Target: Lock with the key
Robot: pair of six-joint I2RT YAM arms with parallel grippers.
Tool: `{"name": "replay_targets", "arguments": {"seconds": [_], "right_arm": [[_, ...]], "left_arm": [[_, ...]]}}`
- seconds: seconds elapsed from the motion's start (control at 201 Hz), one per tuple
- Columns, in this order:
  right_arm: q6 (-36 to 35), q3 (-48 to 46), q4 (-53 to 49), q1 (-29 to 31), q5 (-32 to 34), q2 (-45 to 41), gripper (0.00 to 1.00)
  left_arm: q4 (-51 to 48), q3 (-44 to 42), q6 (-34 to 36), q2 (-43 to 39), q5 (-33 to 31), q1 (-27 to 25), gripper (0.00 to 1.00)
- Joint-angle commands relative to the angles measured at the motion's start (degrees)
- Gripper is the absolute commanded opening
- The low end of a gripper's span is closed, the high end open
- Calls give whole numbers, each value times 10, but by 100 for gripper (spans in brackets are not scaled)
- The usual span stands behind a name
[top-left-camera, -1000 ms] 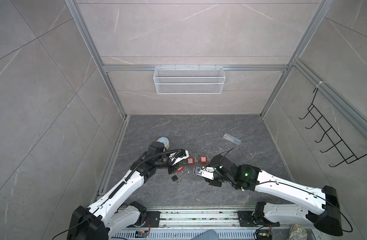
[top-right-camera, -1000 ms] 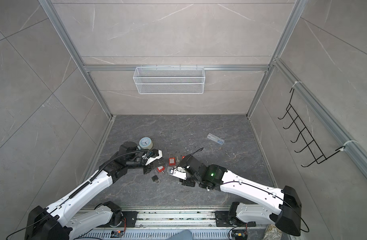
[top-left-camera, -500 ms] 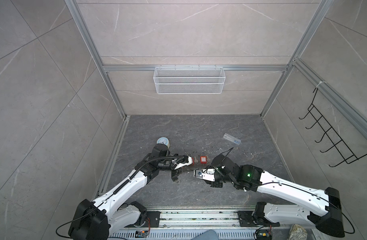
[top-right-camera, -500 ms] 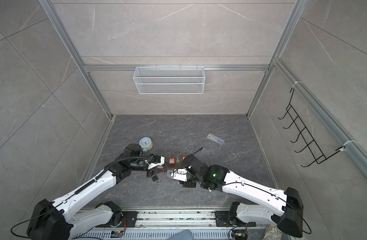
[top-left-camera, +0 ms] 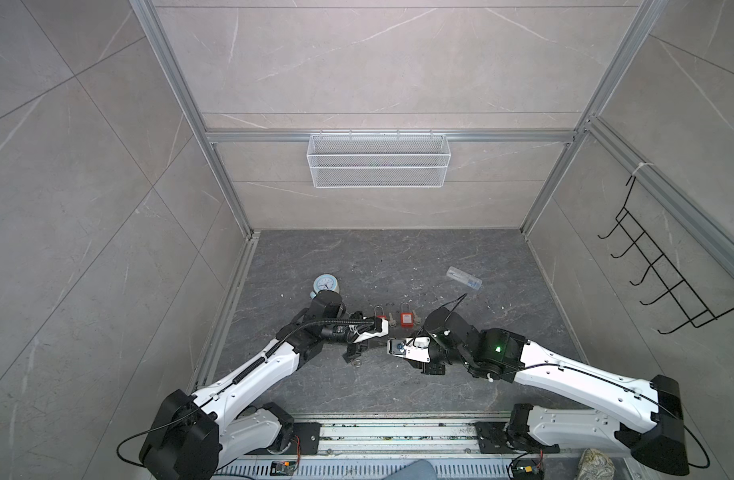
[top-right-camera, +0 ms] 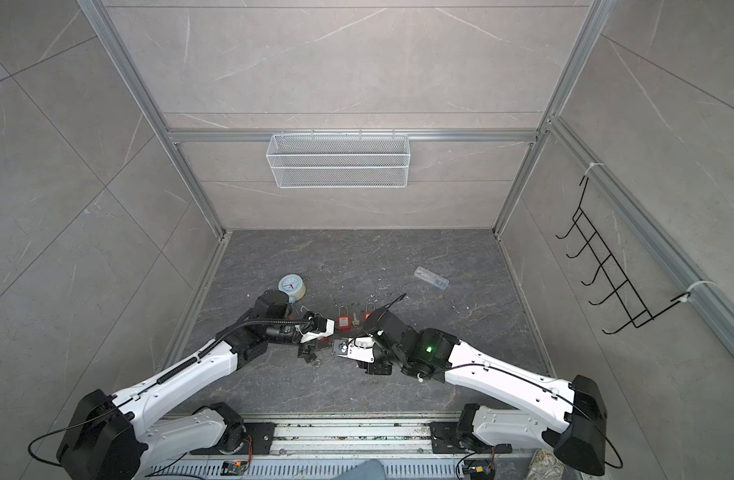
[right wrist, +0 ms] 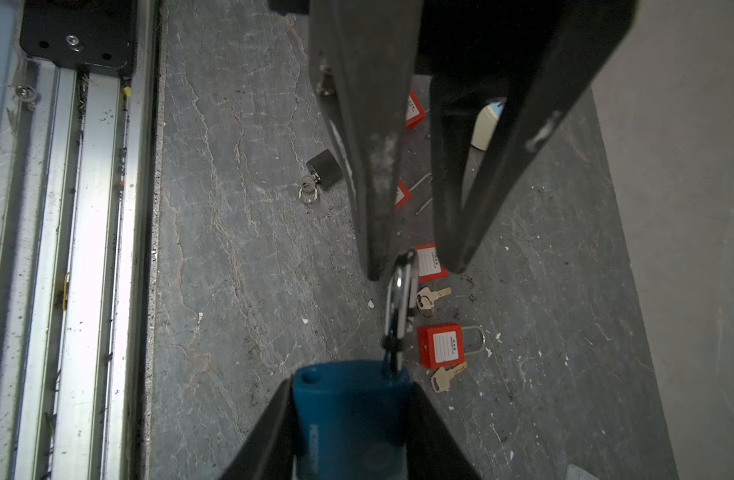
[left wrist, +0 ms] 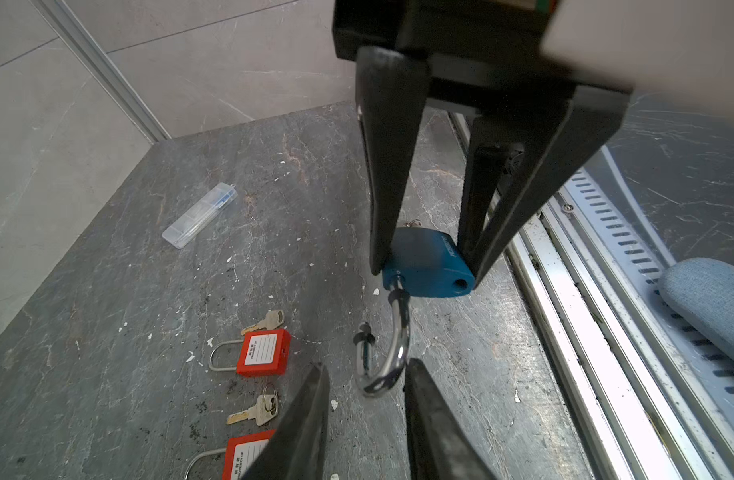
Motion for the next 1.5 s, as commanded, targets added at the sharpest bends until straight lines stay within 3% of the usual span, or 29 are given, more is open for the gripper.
{"name": "replay_targets", "arguments": {"seconds": [0.0, 0.319, 0.523, 0.578, 0.727, 0.841, 0.961, 1.17, 1.499], "right_arm": [[1, 20, 11, -4, -11, -5, 32], [1, 28, 19, -6, 5, 13, 32], [-6, 24, 34, -7, 25, 11, 36], [-10, 20, 43, -7, 34, 5, 41], [-24, 9, 42, -7, 42, -15, 67], [-30, 7, 20, -8, 44, -35, 76], [-30, 8, -13, -17, 37, -57, 76], [-18, 0, -58, -48, -1, -69, 66], [-12, 14, -66, -88, -87, -26, 52]], "left_arm": [[25, -1, 11, 3, 14, -5, 29], [40, -5, -2, 4, 20, -14, 18], [44, -7, -16, 6, 25, -14, 0], [52, -9, -24, 6, 25, -14, 0], [81, -13, -58, 12, 29, -15, 0], [95, -13, -78, 18, 43, -14, 0], [108, -14, -89, 23, 52, -13, 0], [136, -19, -106, 25, 68, -13, 0], [151, -15, -119, 35, 92, -14, 0]]}}
